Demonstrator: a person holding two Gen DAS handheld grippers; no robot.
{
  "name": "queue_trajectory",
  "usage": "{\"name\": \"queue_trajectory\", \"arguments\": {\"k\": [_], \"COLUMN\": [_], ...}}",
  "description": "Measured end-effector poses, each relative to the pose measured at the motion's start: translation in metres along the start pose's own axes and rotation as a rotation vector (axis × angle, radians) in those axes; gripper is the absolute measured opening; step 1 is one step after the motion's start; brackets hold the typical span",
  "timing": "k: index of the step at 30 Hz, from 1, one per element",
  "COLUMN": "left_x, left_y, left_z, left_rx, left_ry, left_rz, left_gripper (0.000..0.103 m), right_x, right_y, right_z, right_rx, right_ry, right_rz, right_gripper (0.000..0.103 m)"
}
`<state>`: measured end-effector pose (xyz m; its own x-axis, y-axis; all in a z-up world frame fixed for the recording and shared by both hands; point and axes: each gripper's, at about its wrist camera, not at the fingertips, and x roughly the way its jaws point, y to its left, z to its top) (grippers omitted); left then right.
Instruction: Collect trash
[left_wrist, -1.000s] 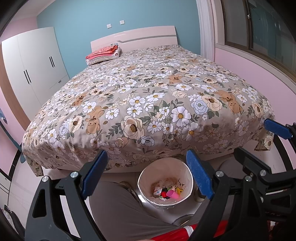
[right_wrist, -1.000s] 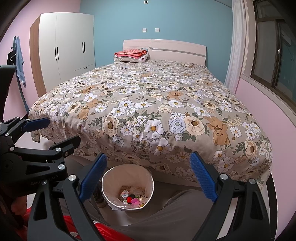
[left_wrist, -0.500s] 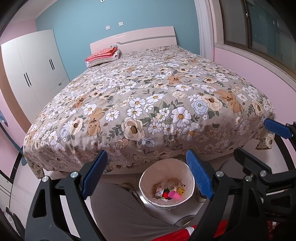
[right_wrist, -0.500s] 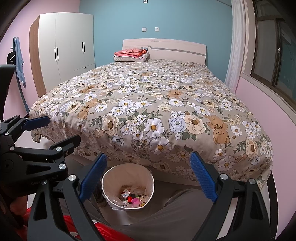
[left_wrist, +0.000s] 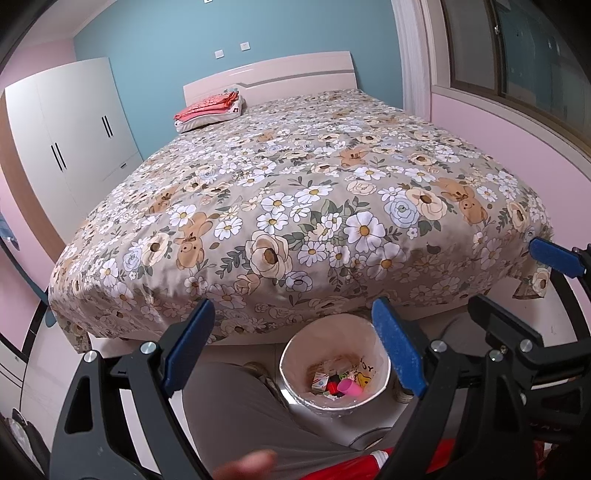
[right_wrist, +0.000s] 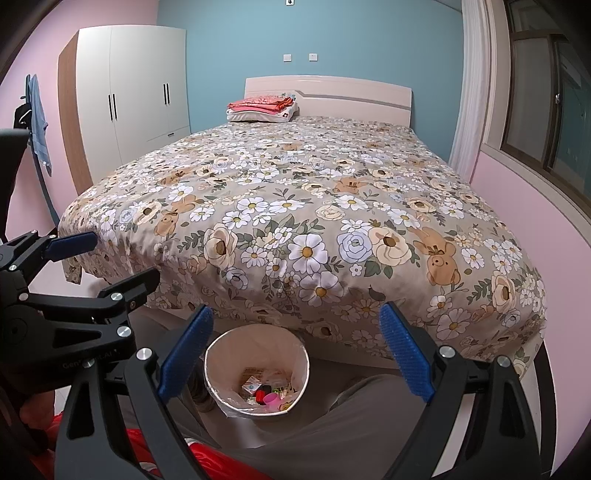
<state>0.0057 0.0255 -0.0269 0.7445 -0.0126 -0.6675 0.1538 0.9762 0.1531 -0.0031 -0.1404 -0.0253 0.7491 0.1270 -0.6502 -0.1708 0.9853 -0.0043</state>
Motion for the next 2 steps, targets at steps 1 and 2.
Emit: {"name": "queue_trajectory", "arguments": {"k": [1, 2], "left_x": [-0.0002, -0.0003], "left_y": [0.0017, 0.002], "left_z": [-0.0008, -0.0011], "left_rx": [0.0, 0.001], "left_ry": [0.0, 0.001], "left_rz": [0.001, 0.001], "left_gripper": [0.085, 0.085], "right_x": [0.0001, -0.0014], "right_y": [0.0003, 0.0036], "right_z": [0.0002, -0.0026], "right_rx": [0.0, 0.001], "right_ry": [0.0, 0.001], "right_rz": [0.0, 0.001], "right_gripper": [0.093, 0.093]}}
